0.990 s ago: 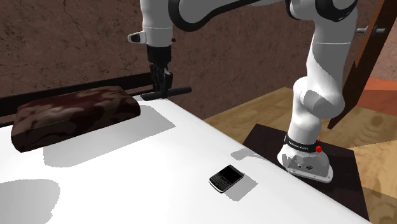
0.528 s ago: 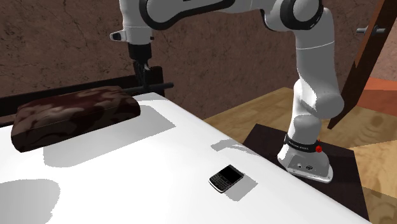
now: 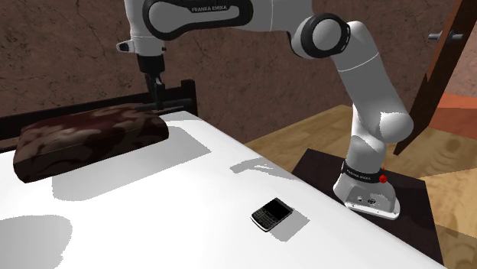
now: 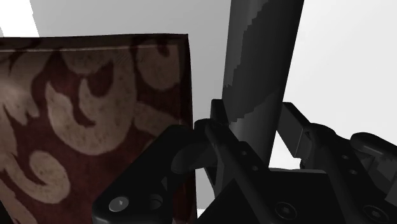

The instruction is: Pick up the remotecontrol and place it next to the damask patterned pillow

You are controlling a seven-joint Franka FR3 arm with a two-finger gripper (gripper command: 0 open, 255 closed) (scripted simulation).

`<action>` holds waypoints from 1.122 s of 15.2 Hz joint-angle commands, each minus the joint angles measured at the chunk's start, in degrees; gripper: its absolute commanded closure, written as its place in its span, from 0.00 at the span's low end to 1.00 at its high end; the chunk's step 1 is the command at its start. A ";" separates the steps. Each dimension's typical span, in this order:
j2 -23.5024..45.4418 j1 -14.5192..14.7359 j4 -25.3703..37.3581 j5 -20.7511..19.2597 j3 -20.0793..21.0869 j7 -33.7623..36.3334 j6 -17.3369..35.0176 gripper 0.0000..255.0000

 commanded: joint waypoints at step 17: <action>-0.01 -0.99 -13.98 -0.40 -0.22 1.19 13.92 1.00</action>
